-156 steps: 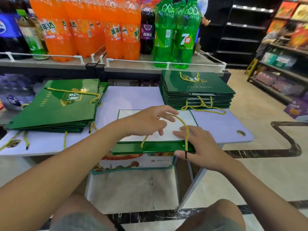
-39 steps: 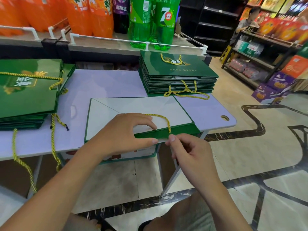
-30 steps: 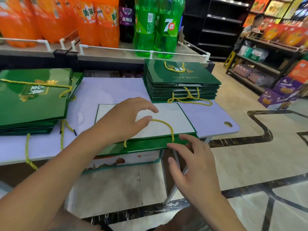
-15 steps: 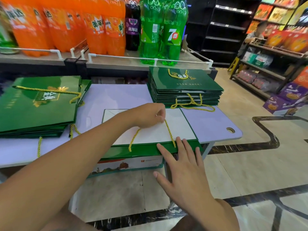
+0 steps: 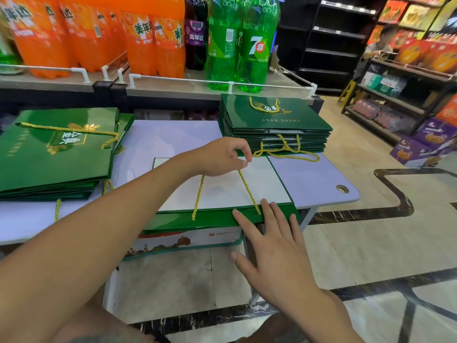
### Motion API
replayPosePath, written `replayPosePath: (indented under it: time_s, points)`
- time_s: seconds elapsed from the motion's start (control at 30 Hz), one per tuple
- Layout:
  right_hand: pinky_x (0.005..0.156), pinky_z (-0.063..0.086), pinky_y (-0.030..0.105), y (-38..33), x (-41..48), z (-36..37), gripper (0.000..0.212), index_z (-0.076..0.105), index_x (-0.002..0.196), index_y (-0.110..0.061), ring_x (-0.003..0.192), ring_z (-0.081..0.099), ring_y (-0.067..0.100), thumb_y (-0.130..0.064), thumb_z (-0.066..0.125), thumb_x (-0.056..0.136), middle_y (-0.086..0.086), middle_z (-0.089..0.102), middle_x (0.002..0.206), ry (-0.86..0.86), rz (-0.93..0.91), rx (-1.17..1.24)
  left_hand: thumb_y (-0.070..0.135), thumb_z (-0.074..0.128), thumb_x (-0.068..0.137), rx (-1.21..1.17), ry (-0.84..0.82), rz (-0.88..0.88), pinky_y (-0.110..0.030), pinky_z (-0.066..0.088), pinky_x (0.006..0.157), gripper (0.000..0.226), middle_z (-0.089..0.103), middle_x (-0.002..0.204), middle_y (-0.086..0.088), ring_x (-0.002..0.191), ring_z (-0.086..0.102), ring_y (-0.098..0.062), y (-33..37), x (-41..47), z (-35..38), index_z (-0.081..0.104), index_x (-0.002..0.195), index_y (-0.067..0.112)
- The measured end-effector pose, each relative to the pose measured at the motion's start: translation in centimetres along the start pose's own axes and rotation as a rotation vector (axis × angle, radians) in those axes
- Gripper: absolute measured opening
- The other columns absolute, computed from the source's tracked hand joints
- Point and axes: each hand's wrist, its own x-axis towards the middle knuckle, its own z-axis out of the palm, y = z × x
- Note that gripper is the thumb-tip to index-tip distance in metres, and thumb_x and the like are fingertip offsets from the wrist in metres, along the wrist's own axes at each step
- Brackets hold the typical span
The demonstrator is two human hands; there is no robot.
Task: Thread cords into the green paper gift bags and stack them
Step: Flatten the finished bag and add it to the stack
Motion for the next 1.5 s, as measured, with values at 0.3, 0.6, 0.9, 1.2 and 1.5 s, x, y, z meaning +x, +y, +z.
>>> replayPosePath:
  time_s: [0.3,0.6,0.9,1.2,1.5]
  points:
    - [0.125,0.015,0.061,-0.2,-0.4,0.7,0.084,0.015,0.162,-0.044,0.159,0.01,0.035,-0.063,0.052,0.089,0.019,0.017,0.17,-0.005,-0.008,0.006,0.047,0.06,0.1,0.195,0.049,0.029,-0.035,0.043,0.065,0.025,0.054,0.069,0.003,0.066,0.05,-0.014,-1.0,-0.2,1.3,0.068,0.088,0.026]
    - [0.125,0.016,0.061,-0.3,-0.3,0.5,0.085,0.019,0.161,-0.044,0.157,0.015,0.037,-0.06,0.058,0.087,0.019,0.021,0.168,-0.015,-0.008,-0.004,0.039,0.056,0.102,0.208,0.098,0.058,-0.034,0.028,0.058,0.053,0.031,0.058,-0.005,0.054,0.031,-0.018,-1.5,-0.4,1.5,0.039,0.059,0.014]
    - [0.122,0.024,0.062,-0.4,-0.4,0.9,0.088,0.026,0.16,-0.043,0.156,0.022,0.037,-0.056,0.067,0.083,0.019,0.027,0.166,0.018,-0.006,-0.018,0.039,0.055,0.095,0.506,0.325,0.051,-0.032,0.028,0.054,0.046,0.034,0.053,0.001,0.054,0.033,-0.018,-3.4,-0.8,3.7,0.035,0.059,0.018]
    - [0.114,0.039,0.055,0.5,1.5,-0.7,0.072,0.052,0.141,-0.041,0.139,0.045,0.033,-0.039,0.08,0.075,0.006,0.051,0.147,0.074,-0.065,-0.015,0.036,0.06,0.099,0.234,0.118,0.022,-0.036,0.05,0.074,0.007,0.063,0.087,0.009,0.078,0.059,-0.011,-3.4,-1.8,0.9,0.06,0.105,0.033]
    - [0.072,0.046,0.037,0.5,6.3,-3.2,0.042,0.067,0.12,-0.037,0.097,0.057,0.021,-0.049,0.057,0.081,-0.01,0.064,0.112,0.114,-0.345,-0.094,0.033,0.055,0.103,0.142,0.303,-0.067,-0.031,0.052,0.084,0.015,0.063,0.115,0.024,0.096,0.062,0.0,-3.6,-9.2,-3.9,0.063,0.109,0.045]
